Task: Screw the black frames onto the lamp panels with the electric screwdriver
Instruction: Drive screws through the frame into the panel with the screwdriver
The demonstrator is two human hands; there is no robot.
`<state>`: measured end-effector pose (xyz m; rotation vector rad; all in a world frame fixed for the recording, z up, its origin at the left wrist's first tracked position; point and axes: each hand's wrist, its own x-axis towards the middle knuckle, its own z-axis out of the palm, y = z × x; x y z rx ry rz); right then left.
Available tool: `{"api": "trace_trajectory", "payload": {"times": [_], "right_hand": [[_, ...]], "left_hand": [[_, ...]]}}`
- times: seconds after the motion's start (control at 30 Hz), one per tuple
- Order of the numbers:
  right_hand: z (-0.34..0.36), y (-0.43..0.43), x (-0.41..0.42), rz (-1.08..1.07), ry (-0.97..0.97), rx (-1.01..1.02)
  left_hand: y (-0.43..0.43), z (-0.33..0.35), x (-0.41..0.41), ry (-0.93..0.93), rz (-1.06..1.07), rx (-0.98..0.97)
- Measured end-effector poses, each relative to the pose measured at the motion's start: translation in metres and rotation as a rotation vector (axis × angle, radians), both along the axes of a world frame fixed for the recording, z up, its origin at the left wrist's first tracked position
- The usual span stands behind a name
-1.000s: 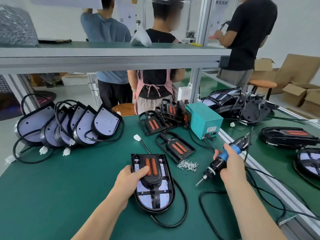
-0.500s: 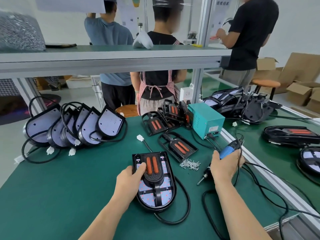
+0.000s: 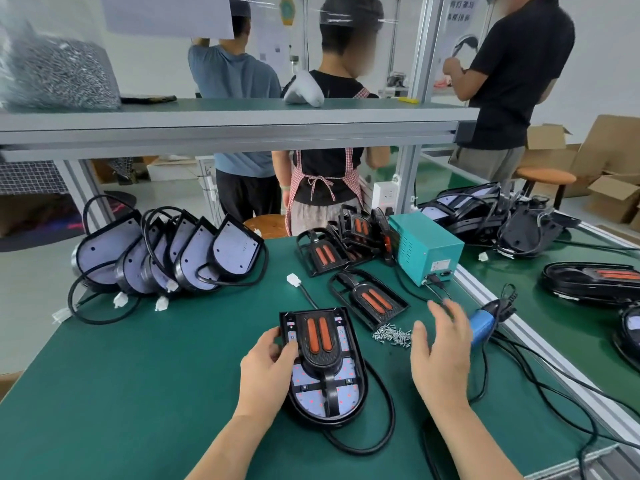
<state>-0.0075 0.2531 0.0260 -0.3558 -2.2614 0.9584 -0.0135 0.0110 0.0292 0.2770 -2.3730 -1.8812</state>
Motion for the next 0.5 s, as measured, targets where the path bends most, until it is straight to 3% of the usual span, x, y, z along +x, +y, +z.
{"api": "trace_trajectory", "payload": {"times": [0.1,0.2,0.33,0.5], "right_hand": [[0.012,-0.026,0.003,0.249,-0.065,0.046],[0.022,-0.05,-0.003,0.36,-0.434,0.067],[0.033,-0.065,-0.012,0.443,-0.686,-0.192],[0.035,-0.07,-0.019,0.516,-0.697,-0.558]], "left_hand": [[0.0,-0.001,-0.001,0.007,-0.009,0.013],[-0.001,-0.004,-0.003,0.026,-0.021,0.012],[-0.001,-0.004,-0.003,0.046,-0.037,0.003],[0.002,-0.006,-0.004,0.033,-0.068,0.005]]}}
